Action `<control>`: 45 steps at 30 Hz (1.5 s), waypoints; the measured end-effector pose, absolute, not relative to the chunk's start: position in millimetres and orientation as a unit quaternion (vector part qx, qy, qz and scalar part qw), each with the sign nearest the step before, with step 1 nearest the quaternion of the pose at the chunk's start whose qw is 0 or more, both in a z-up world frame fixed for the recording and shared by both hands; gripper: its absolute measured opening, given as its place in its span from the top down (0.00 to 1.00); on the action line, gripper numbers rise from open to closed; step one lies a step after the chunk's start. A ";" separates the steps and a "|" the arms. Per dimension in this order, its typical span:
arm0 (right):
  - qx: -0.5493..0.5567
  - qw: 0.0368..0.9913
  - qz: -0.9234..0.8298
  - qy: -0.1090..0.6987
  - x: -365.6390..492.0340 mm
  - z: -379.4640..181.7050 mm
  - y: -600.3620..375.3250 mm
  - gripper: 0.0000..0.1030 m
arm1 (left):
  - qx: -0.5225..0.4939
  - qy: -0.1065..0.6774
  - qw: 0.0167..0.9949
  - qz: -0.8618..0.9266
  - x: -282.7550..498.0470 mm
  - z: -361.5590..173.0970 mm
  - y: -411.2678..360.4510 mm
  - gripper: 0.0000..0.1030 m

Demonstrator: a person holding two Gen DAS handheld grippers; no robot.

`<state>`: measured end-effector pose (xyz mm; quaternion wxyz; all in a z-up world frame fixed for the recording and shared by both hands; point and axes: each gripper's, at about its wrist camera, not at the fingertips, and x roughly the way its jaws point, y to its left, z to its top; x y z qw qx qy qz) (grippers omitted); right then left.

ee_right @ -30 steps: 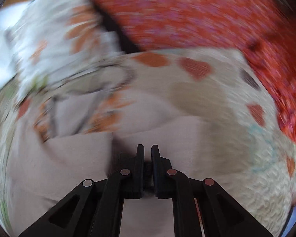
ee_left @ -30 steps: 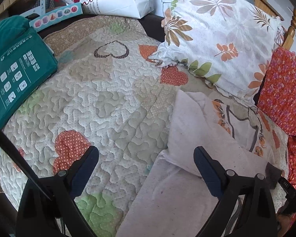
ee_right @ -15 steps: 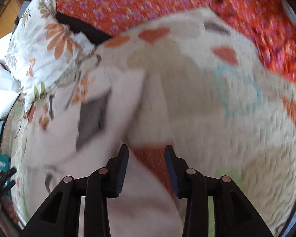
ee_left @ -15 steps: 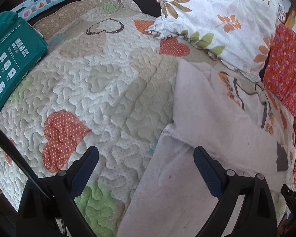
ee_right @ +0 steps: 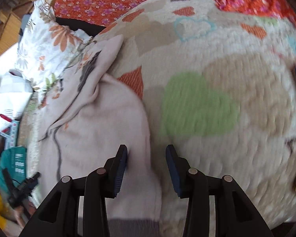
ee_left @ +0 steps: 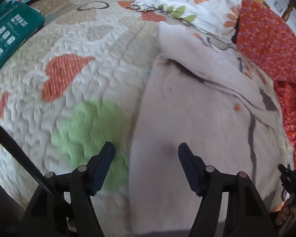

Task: Fold small clothes

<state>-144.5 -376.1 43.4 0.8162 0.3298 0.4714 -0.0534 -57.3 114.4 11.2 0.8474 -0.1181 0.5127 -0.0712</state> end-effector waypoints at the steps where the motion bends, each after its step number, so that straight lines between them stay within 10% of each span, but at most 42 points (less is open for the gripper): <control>1: 0.340 0.813 -0.042 0.470 -150.5 41.6 -373.5 0.57 | -0.127 0.512 0.846 -0.081 -66.0 10.9 112.7 0.35; 26: 0.398 0.783 0.065 0.474 -223.5 20.0 -322.9 0.57 | -0.203 0.552 0.799 -0.123 -162.0 -19.9 94.4 0.61; 29: 0.331 0.809 0.027 0.486 -222.7 28.1 -304.8 0.72 | -0.198 0.558 0.798 -0.111 -162.4 -17.7 98.6 0.92; 31: 0.291 0.819 0.013 0.495 -220.1 32.4 -297.5 0.90 | -0.219 0.554 0.796 -0.106 -162.8 -11.0 109.1 0.93; 45: 0.364 0.798 0.107 0.468 -268.2 67.4 -299.3 0.94 | -0.241 0.497 0.825 -0.118 -209.5 47.7 140.0 0.93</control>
